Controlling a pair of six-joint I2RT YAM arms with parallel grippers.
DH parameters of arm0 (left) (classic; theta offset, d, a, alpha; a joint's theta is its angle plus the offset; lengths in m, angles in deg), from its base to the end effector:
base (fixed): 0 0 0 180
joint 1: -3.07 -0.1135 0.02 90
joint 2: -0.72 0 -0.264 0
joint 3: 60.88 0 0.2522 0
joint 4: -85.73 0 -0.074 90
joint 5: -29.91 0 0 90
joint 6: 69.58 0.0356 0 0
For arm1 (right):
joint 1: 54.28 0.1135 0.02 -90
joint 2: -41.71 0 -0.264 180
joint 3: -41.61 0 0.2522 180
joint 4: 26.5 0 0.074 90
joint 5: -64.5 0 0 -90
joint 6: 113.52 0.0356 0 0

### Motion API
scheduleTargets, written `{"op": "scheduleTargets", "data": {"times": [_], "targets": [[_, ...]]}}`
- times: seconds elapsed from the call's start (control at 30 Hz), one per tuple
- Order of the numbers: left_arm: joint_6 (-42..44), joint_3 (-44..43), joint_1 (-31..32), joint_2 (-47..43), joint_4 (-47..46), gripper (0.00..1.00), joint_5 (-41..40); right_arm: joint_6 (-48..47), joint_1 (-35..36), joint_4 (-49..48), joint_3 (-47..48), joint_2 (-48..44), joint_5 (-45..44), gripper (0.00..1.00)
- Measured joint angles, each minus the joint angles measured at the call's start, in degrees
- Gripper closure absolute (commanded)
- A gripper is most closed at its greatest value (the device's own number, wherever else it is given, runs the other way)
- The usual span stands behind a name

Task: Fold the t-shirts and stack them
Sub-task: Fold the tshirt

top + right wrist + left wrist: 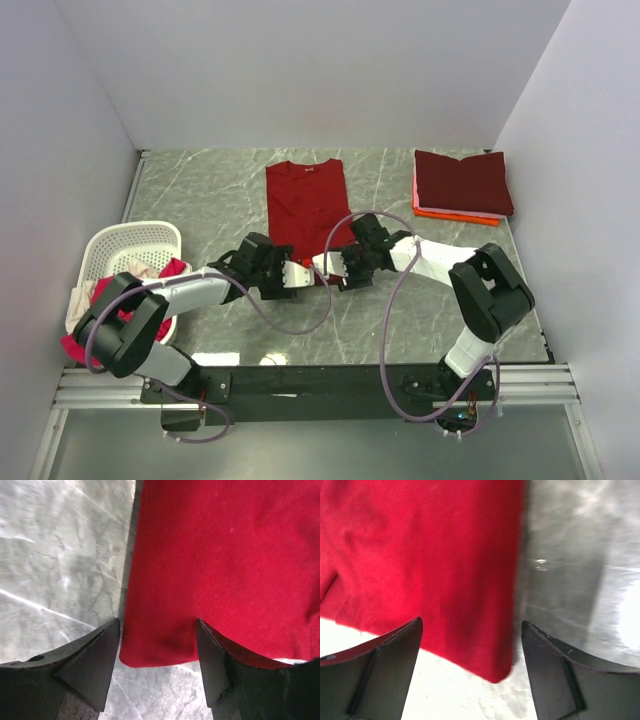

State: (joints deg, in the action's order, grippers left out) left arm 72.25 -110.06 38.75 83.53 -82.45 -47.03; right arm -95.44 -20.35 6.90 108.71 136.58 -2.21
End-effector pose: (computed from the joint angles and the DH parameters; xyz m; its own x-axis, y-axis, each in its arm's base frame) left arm 0.2172 -0.1659 0.1583 0.1902 0.8063 -0.5601 0.8858 0.1051 0.4520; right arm 0.2552 0.1886 0.1656 0.4122 -0.7751 -0.4789 -0.8992 -0.2614 -0.3509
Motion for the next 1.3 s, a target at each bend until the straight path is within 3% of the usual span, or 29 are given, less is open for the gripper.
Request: {"op": "scheduleTargets", "data": {"times": [0.1,0.17,0.27,0.3,0.4,0.43,0.63,0.87,1.0,1.13,1.3], "targets": [[-0.13,0.07,-1.84,1.11,-2.1,0.26,-0.37,0.46,0.52,-1.27,0.22,1.16,-2.27,0.34],[-0.31,0.07,-2.36,1.88,-3.26,0.41,-0.55,0.74,1.03,-2.38,0.33,1.64,-3.72,0.39],[-0.35,0.07,-2.51,3.41,-4.55,0.66,-0.92,1.4,1.42,-3.02,0.42,2.08,-5.35,0.55],[-0.22,0.07,-2.56,3.89,-4.61,0.8,-0.96,1.73,1.44,-2.93,0.7,2.45,-6.08,0.68],[-0.48,0.07,-2.6,4.26,-4.11,0.97,-1.14,2.14,1.46,-2.84,0.83,2.89,-6.8,1.0],[-0.5,0.07,-2.58,4.26,-3.78,0.99,-1.09,2.03,1.53,-2.78,0.83,2.91,-6.86,1.0],[-2.19,-0.04,0.26,-0.11,3.93,0.99,1.03,2.4,1.57,1.75,0.22,0.61,-5.03,1.0],[-9.44,0.31,9.14,-11.65,16.22,1.0,7.21,0.44,2.71,16.11,-6.03,-14.71,1.38,1.0],[-12.09,0.96,10.6,-18.53,19.58,1.0,8.46,1.68,3.98,21.14,-6.6,-20.44,3.91,1.0],[-12.0,0.7,8.68,-20.61,19.23,1.0,6.75,5.33,2.56,23.58,0.11,-17.0,3.32,1.0],[-8.98,-6.97,-1.68,-11.98,18.84,1.0,7.08,9.25,-2.69,22.4,16.87,-5.64,1.7,1.0]]}}
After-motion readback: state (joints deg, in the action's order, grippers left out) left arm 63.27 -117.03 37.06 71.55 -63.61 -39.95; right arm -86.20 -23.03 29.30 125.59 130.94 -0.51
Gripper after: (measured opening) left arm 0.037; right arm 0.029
